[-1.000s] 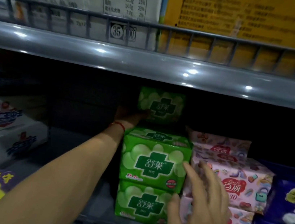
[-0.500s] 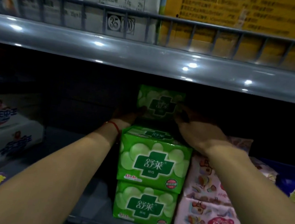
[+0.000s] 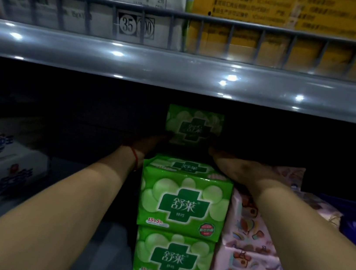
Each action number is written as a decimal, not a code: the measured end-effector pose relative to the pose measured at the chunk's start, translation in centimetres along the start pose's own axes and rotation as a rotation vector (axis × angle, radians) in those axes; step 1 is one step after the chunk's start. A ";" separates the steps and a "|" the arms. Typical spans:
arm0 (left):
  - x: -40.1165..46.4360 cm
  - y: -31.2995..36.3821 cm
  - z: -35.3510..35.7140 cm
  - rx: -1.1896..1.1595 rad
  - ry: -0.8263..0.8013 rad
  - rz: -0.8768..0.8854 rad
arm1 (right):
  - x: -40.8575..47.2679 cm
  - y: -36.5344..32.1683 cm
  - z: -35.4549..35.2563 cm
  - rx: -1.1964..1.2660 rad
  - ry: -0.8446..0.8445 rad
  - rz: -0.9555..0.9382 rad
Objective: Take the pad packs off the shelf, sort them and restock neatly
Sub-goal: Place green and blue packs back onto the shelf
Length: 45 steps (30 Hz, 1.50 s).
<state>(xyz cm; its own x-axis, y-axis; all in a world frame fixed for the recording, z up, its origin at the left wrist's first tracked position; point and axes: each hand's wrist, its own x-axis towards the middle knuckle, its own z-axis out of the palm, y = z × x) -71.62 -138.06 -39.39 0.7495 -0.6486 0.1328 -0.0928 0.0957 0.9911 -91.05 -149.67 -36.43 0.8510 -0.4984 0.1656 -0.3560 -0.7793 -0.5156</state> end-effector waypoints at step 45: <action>-62.9 -22.3 -22.3 0.298 0.906 -0.243 | -41.6 -16.9 37.9 0.288 -0.496 -0.191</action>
<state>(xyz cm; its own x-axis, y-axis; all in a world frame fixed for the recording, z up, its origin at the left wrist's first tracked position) -102.08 -82.54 -70.06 0.9775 0.2105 -0.0107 0.0619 -0.2382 0.9692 -105.76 -101.40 -66.48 0.9927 -0.0692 -0.0985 -0.1194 -0.6686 -0.7340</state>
